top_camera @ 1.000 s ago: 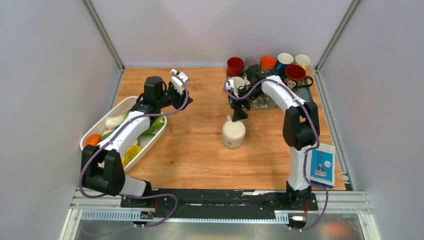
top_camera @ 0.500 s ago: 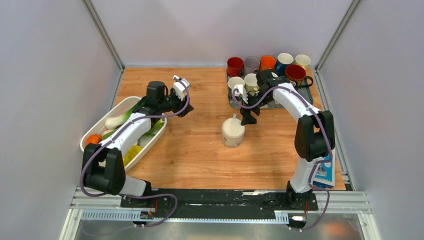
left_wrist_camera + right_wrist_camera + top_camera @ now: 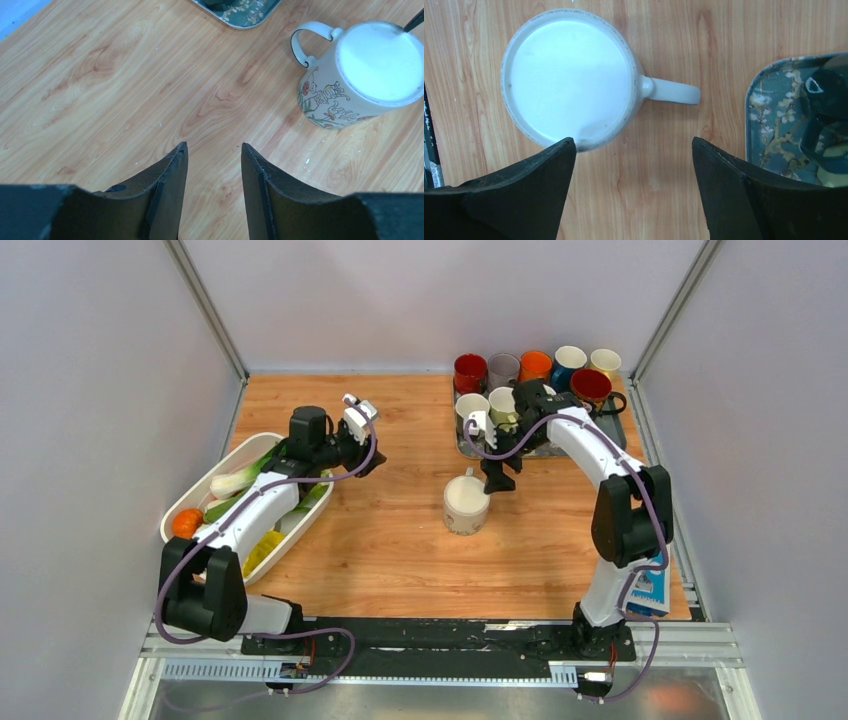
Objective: Turn the mug right side up
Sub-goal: Move the cup to the center of the board.
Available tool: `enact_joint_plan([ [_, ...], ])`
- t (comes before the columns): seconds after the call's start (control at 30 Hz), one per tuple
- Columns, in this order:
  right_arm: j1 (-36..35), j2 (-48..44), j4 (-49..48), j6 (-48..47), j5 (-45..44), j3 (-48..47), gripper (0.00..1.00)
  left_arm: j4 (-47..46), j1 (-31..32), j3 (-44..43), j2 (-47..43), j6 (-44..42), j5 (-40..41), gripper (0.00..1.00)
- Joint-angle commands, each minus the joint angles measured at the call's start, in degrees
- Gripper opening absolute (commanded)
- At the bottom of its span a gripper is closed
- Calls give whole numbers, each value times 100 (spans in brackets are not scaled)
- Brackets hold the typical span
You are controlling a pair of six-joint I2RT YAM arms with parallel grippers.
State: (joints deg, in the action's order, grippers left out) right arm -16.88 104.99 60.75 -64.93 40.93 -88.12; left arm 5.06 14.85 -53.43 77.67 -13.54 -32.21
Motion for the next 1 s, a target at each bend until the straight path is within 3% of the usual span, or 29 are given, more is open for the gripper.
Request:
enact_joint_plan([
  [0.0, 247, -426, 218, -43, -1, -32, 89, -266, -29, 54, -142, 156, -133, 51],
  [0.3, 572, -442, -296, -804, -668, 1102, 82, -137, -33, -74, -165, 185, -75, 51],
  [0.4, 511, -283, -588, -373, -553, 1091, 77, -110, -31, -31, -246, 194, -23, 51],
  [0.63, -155, -195, -830, 279, -232, 1137, 54, -168, -34, 96, -390, 234, 67, 51],
  [0.87, -724, -396, -1778, 2024, -497, 1040, 52, -83, -31, -78, -276, 215, -12, 51],
  [0.97, -700, -494, -1629, 2043, -430, 766, 57, -55, -26, -179, -160, 219, -21, 51],
])
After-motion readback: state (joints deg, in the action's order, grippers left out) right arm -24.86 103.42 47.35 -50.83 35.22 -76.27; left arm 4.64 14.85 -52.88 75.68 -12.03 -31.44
